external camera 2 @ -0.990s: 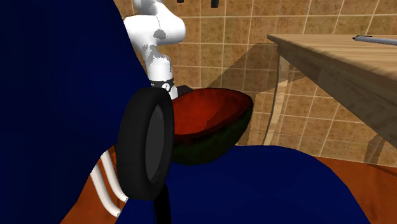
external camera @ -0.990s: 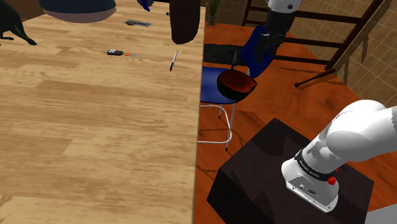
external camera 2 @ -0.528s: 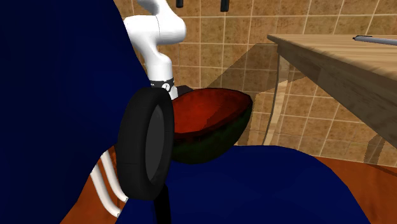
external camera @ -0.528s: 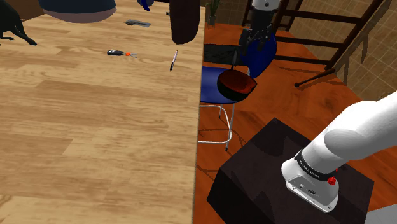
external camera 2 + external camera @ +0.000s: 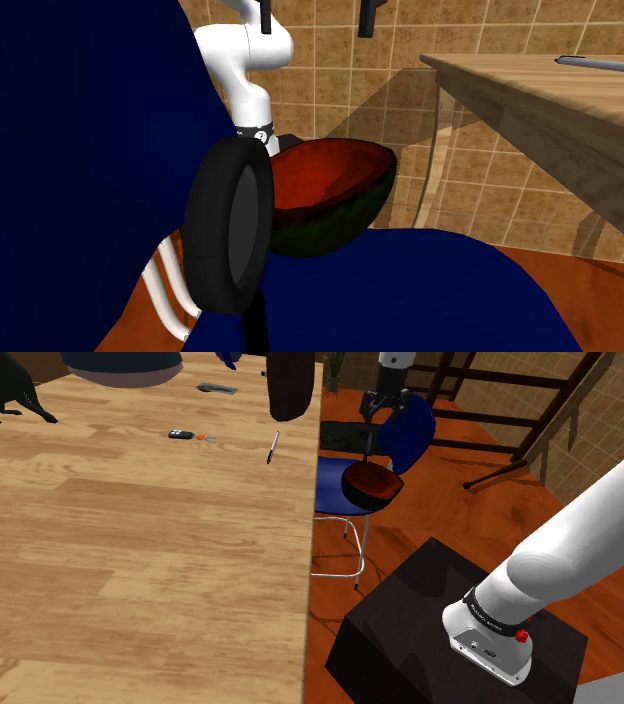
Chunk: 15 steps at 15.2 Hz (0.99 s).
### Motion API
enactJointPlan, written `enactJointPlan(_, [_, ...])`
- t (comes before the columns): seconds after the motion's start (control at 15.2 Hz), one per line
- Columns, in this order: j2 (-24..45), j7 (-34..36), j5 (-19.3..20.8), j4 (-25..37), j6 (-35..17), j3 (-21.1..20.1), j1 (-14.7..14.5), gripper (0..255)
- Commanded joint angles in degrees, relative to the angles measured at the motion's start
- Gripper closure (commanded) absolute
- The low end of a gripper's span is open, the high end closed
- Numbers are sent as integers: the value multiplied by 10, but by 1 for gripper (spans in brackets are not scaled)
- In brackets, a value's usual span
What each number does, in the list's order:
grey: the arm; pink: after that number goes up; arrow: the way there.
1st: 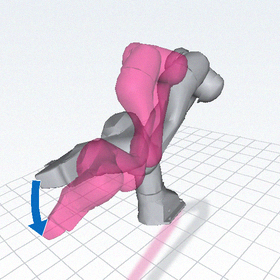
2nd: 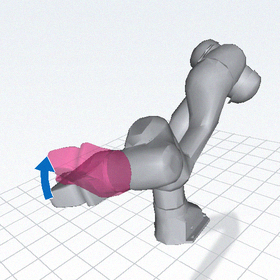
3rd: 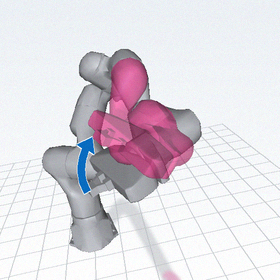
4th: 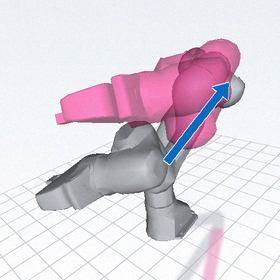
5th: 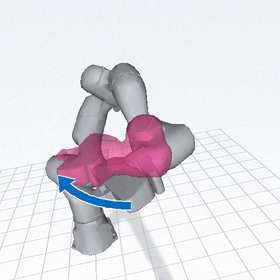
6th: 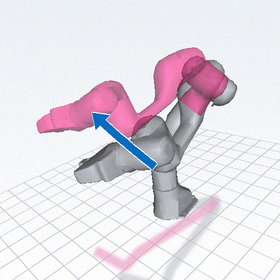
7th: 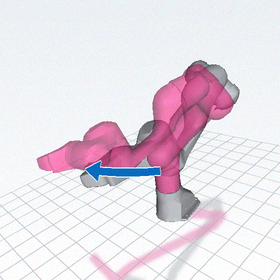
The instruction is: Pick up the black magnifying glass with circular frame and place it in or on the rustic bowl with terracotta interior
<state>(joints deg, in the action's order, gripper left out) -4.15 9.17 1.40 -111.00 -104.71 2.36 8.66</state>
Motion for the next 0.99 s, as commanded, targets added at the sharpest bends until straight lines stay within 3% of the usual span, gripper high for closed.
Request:
enactJointPlan(0.0, [42, 10, -4, 38, -3, 8, 8, 0])
enactJointPlan(0.79, [299, 61, -55, 336, 42, 51, 68, 0])
enactJointPlan(0.92, [299, 61, -55, 329, 35, 51, 68, 0])
